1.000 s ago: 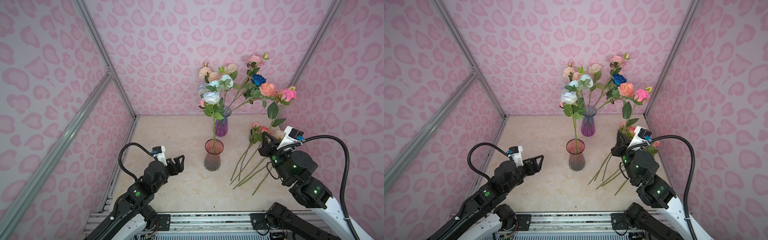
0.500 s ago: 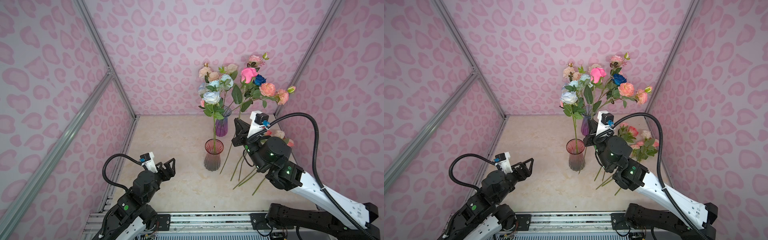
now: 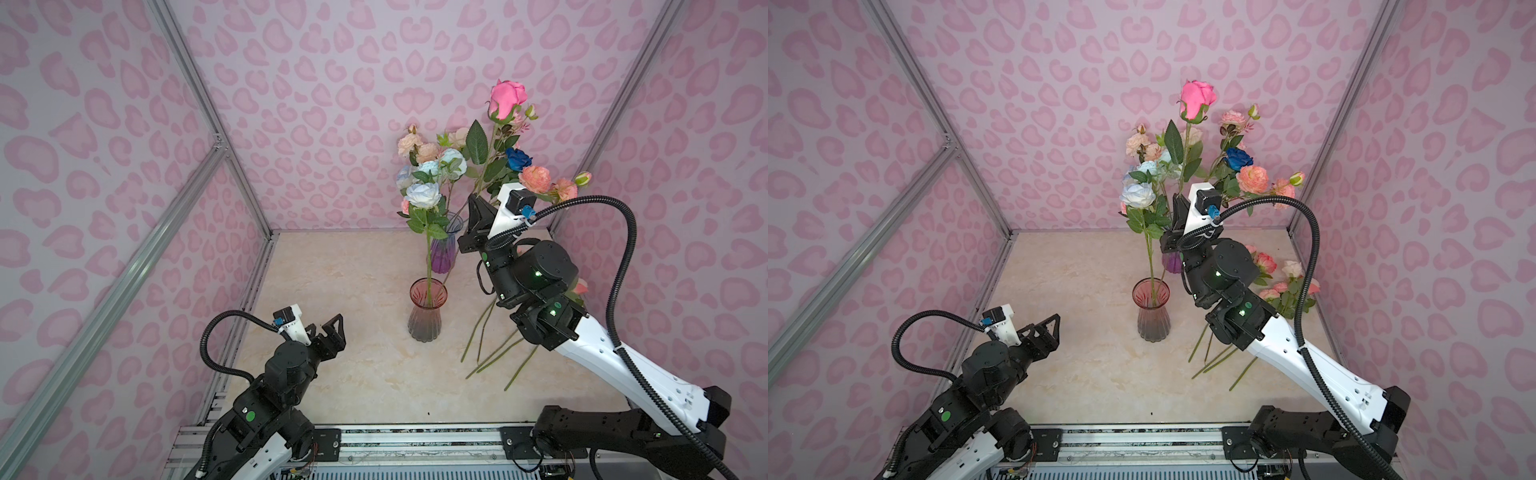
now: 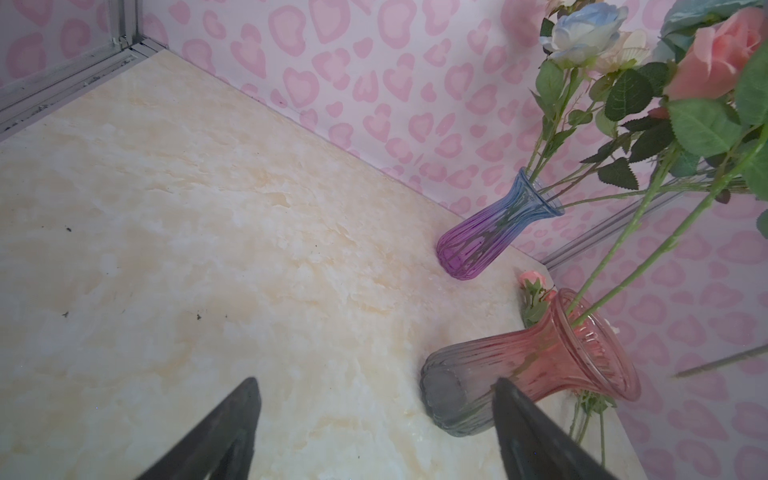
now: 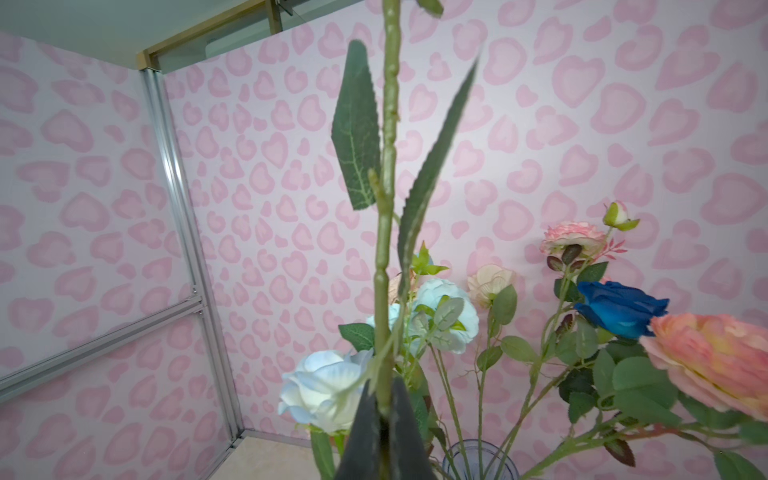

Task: Arrange the flowers into the vase

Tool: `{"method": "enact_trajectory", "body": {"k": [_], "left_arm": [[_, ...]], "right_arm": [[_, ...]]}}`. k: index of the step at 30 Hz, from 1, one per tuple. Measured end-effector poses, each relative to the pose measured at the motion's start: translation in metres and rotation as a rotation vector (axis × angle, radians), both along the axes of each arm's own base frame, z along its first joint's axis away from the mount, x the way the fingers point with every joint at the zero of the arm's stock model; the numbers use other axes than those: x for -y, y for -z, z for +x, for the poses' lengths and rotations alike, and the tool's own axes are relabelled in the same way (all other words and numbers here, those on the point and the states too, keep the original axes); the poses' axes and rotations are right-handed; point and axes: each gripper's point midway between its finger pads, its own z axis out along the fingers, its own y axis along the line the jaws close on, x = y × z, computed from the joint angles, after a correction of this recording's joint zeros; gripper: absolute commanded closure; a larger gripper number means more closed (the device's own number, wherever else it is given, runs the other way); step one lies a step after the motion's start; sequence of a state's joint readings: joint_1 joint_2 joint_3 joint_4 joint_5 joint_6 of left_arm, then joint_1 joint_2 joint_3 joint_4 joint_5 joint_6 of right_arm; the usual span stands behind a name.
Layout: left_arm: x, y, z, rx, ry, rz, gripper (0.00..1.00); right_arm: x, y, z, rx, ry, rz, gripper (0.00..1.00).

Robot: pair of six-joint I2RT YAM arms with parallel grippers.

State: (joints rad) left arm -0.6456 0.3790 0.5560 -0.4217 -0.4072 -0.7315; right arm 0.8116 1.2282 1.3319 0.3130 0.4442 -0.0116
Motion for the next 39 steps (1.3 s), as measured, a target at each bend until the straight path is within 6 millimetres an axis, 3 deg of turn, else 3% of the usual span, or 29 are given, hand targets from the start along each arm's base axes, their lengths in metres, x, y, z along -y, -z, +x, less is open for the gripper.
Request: {"method": "enact_trajectory", "body": {"k": [4, 9, 17, 21, 24, 34, 39], "left_arm": [[0.005, -0.003, 0.004, -0.001, 0.013, -0.001, 0.11], [0.009, -0.001, 0.005, -0.011, 0.026, 0.001, 0.11], [0.011, 0.005, 0.006, -0.022, 0.033, 0.007, 0.11], [0.014, 0.011, 0.009, -0.049, 0.038, 0.023, 0.11], [0.018, 0.016, 0.011, -0.071, 0.043, 0.037, 0.11], [0.028, 0.017, 0.018, -0.080, 0.067, 0.027, 0.11], [0.032, 0.019, 0.019, -0.093, 0.081, 0.024, 0.11]], "right_arm": [[0.002, 0.021, 0.024, -0.020, 0.043, -0.018, 1.00], [-0.002, 0.052, 0.037, -0.059, 0.050, -0.028, 1.00], [-0.036, 0.130, 0.020, -0.165, -0.008, -0.099, 1.00], [-0.049, 0.163, 0.003, -0.195, -0.007, -0.143, 0.92], [-0.042, 0.172, 0.002, -0.212, 0.036, -0.147, 0.83], [-0.020, 0.183, 0.002, -0.268, 0.123, -0.132, 0.75], [-0.009, 0.187, -0.001, -0.307, 0.142, -0.145, 0.66]]}}
